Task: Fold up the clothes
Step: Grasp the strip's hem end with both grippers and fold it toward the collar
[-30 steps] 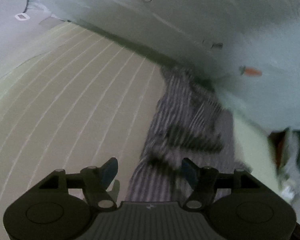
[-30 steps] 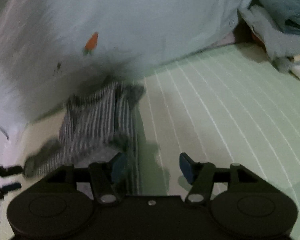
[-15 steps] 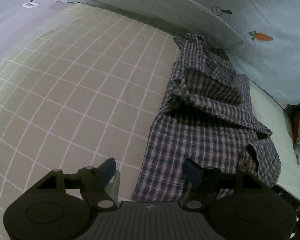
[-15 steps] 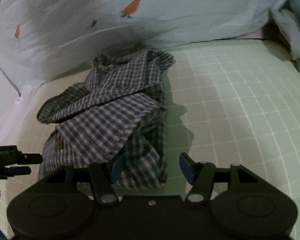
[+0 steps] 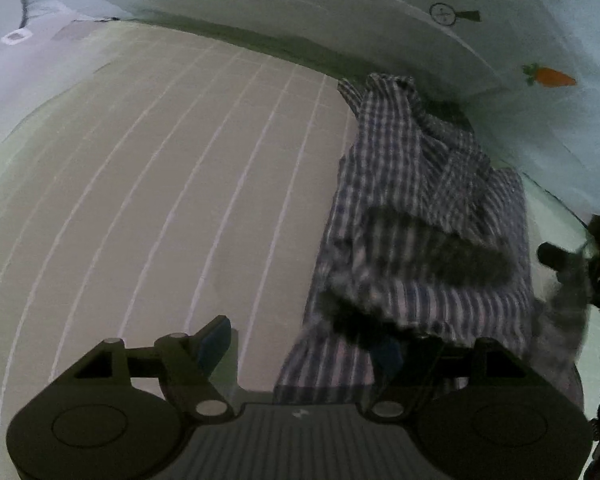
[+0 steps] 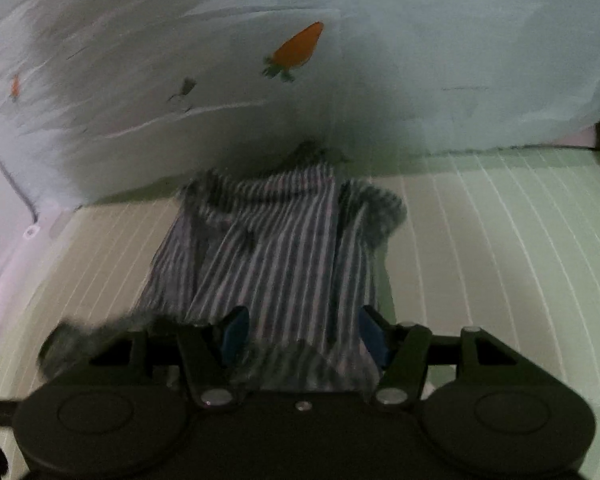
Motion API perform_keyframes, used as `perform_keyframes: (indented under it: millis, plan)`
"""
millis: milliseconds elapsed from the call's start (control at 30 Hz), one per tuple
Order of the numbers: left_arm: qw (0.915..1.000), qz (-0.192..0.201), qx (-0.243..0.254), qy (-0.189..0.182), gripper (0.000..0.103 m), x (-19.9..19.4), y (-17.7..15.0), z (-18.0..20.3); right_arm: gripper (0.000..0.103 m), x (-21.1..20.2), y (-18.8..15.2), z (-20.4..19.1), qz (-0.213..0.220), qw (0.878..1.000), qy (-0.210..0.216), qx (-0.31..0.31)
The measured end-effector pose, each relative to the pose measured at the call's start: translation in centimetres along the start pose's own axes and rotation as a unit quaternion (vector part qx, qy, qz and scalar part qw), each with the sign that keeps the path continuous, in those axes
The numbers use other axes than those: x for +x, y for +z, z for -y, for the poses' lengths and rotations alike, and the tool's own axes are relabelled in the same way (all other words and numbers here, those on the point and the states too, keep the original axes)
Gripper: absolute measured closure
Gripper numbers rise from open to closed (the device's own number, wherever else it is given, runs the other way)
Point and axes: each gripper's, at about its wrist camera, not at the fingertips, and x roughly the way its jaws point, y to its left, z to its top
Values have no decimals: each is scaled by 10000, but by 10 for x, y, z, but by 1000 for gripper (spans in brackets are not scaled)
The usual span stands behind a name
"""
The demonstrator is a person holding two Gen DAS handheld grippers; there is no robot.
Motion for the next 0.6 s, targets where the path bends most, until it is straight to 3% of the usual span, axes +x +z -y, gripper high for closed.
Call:
perform_keyframes:
  millis: [167, 333, 500, 600]
  plan:
    - [9996, 133, -102, 221, 27, 18, 25, -1, 38, -8, 10, 21, 302, 9988, -219, 323]
    - [9977, 305, -486, 352, 27, 12, 30, -17, 34, -37, 0, 58, 198, 9934, -435, 1039]
    - [9974, 332, -482, 418, 27, -4, 13, -23, 32, -63, -29, 72, -137, 9887, -244, 1475]
    - [9979, 244, -487, 345, 21, -12, -2, -22, 35, -66, -44, 70, -313, 9870, 93, 1575]
